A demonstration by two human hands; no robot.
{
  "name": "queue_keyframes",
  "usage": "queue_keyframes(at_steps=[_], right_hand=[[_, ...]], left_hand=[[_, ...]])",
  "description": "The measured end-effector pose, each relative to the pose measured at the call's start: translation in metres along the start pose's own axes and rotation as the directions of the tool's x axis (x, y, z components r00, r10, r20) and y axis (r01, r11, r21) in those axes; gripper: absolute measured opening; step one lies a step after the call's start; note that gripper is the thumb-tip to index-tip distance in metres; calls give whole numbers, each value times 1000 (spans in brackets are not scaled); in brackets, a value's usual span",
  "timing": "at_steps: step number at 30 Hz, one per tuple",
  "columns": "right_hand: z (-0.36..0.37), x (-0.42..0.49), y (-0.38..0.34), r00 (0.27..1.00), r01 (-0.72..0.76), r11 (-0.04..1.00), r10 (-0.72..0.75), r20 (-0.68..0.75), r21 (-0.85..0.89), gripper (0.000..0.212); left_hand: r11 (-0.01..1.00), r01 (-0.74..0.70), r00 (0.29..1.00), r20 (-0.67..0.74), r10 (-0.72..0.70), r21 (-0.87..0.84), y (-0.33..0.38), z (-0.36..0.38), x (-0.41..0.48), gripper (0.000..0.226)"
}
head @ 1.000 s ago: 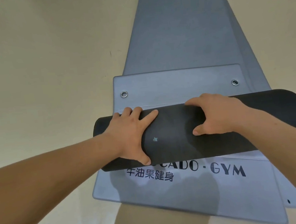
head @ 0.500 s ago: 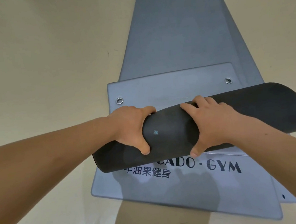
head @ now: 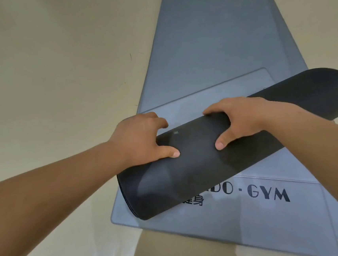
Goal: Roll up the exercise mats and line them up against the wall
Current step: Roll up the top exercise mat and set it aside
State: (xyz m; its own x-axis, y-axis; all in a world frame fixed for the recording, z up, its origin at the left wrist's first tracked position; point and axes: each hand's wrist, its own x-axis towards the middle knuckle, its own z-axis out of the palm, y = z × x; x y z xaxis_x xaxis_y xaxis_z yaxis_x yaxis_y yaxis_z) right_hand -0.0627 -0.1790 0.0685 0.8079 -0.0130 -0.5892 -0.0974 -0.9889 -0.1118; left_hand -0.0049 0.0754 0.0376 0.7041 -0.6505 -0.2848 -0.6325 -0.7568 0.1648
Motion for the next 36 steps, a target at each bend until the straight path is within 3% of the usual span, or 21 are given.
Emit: queue_keyframes(at_steps=[2,4,6,8,11,14,16,18,21,24,27,29,31,33,36], right_hand=[[-4,10,-2,990,-40,999,45,-136,34,89],[-1,19,-9,935,-67,997,80,-345,48,60],[10,27,-21,820,-40,999,33,-571,1,37],[24,28,-33,725,-2,994,-71,-685,-105,33],[32,13,-46,850,-23,990,-53,-524,-137,68],[42,6,-36,936,-95,985,38,-349,-146,104],[47,8,-32,959,-102,992,79,-273,-69,123],[53,15,-31,951,-108,992,83,-296,-66,130],[64,21,-31,929,-114,992,86,-360,-56,132],[73,17,-21,899,-80,997,64,-434,-18,125],[73,5,5,817,-7,1000,0,-577,-11,112],[78,-2,21,767,35,995,30,-640,88,104],[89,-4,27,812,91,926,145,-566,367,94],[99,-2,24,879,115,803,192,-436,585,88],[106,6,14,890,124,759,199,-409,639,94]], left_hand=[[996,-61,995,-78,65,58,6,2,-11,73],[990,-81,995,-53,87,113,13,11,-21,94],[986,-55,999,7,54,160,15,21,-24,125],[985,-32,999,34,27,169,8,28,-21,138],[988,-56,998,41,50,143,-9,29,-8,135],[999,-29,995,91,30,-13,-31,16,10,132],[990,14,985,170,10,-141,-44,6,23,131],[984,39,969,246,5,-173,-48,1,31,137],[996,21,974,229,0,-88,-38,5,30,145],[995,25,986,169,-8,-99,-28,4,28,120],[947,117,969,241,-44,-299,-19,2,26,96],[818,251,938,340,-73,-518,-19,10,22,91],[674,355,903,425,-66,-648,-20,20,17,93],[608,383,893,447,-53,-695,-23,27,15,94],[577,373,908,415,-64,-727,-25,29,10,89]])
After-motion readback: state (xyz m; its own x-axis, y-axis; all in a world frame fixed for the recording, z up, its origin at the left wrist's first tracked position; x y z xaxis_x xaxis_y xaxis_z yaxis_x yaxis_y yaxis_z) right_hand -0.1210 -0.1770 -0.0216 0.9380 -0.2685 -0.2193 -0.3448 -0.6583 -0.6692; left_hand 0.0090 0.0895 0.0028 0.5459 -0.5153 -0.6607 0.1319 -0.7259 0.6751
